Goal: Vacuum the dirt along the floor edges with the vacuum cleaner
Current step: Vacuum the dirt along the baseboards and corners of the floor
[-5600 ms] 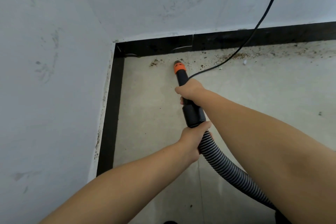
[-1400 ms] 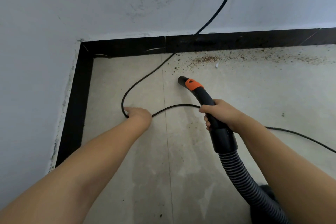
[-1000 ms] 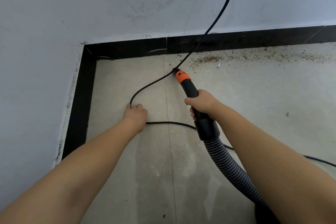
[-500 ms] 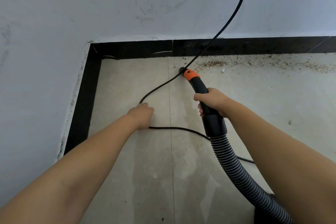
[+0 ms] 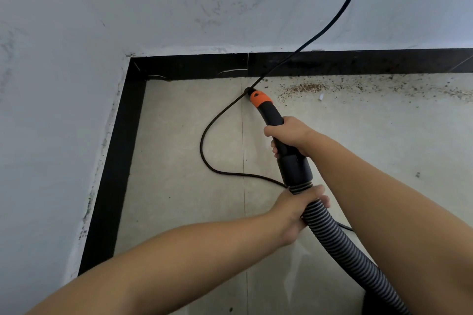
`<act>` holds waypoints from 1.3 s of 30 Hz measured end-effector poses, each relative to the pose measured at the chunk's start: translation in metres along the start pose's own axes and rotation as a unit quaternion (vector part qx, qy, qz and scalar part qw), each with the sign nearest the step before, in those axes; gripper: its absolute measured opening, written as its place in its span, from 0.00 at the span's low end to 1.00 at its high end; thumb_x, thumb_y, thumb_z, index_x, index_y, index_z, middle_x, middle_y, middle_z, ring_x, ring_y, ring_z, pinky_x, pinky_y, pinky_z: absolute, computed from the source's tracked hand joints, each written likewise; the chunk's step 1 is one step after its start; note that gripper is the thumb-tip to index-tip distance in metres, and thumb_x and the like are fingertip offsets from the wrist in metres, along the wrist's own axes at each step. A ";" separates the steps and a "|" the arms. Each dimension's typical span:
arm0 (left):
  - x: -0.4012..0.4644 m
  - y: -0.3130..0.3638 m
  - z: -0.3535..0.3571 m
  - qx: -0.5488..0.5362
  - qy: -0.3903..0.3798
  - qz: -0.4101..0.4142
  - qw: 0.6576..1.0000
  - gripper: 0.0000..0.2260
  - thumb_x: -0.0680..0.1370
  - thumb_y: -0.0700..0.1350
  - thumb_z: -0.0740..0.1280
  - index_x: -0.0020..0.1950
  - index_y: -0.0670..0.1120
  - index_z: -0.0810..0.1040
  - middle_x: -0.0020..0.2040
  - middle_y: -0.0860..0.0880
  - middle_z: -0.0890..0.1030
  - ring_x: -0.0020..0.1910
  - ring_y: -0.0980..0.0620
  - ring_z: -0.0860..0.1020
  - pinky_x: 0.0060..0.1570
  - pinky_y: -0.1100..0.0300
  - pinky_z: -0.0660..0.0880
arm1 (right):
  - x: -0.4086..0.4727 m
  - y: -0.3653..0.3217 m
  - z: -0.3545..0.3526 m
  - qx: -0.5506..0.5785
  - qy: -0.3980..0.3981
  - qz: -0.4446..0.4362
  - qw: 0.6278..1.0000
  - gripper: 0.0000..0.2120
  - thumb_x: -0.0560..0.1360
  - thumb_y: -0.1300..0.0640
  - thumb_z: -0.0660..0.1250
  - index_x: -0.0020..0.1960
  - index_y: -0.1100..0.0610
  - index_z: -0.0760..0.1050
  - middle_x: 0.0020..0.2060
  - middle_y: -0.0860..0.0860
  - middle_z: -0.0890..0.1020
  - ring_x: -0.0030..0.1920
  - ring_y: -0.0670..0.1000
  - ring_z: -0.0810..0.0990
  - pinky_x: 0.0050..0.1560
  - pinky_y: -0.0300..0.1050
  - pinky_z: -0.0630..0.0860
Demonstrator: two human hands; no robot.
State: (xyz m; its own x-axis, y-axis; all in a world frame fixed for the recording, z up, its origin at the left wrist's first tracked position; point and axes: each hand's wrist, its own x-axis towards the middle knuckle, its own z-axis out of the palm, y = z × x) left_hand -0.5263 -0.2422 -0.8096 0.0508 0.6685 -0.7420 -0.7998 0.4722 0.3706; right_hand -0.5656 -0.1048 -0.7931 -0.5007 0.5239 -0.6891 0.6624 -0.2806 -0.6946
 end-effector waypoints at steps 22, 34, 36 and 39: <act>0.007 0.030 0.009 0.013 0.126 0.025 0.992 0.05 0.77 0.41 0.68 0.46 0.44 0.72 0.32 0.47 0.78 0.30 0.51 0.77 0.37 0.59 0.77 | 0.029 -0.018 -0.008 0.040 0.034 -0.001 0.999 0.08 0.73 0.63 0.66 0.50 0.61 0.69 0.26 0.55 0.76 0.22 0.50 0.76 0.27 0.43 0.77; -0.002 0.029 -0.010 0.011 0.143 0.030 0.989 0.05 0.76 0.40 0.68 0.49 0.43 0.72 0.31 0.46 0.77 0.29 0.50 0.76 0.38 0.59 0.77 | 0.024 -0.026 0.022 0.034 0.006 -0.007 0.999 0.06 0.73 0.63 0.66 0.47 0.60 0.69 0.28 0.55 0.75 0.23 0.50 0.75 0.27 0.43 0.77; -0.006 0.015 -0.004 0.029 0.139 0.015 0.990 0.06 0.76 0.40 0.67 0.50 0.42 0.73 0.30 0.47 0.78 0.27 0.52 0.77 0.36 0.61 0.77 | 0.013 -0.014 0.016 0.036 0.006 0.001 0.999 0.06 0.73 0.63 0.66 0.46 0.60 0.68 0.27 0.55 0.75 0.22 0.51 0.74 0.27 0.43 0.76; -0.011 -0.007 0.009 0.058 0.132 -0.013 0.989 0.05 0.75 0.40 0.67 0.49 0.42 0.74 0.31 0.46 0.78 0.28 0.51 0.76 0.36 0.60 0.76 | -0.008 0.010 0.002 0.056 0.010 0.015 0.998 0.06 0.74 0.63 0.66 0.47 0.60 0.68 0.26 0.55 0.74 0.22 0.51 0.74 0.26 0.43 0.76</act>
State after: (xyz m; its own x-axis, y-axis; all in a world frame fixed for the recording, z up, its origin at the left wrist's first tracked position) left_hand -0.5156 -0.2477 -0.7986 -0.0994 0.4895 -0.8663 -0.7249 0.5608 0.4000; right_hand -0.5564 -0.1132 -0.7948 -0.4703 0.5290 -0.7064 0.6100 -0.3836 -0.6934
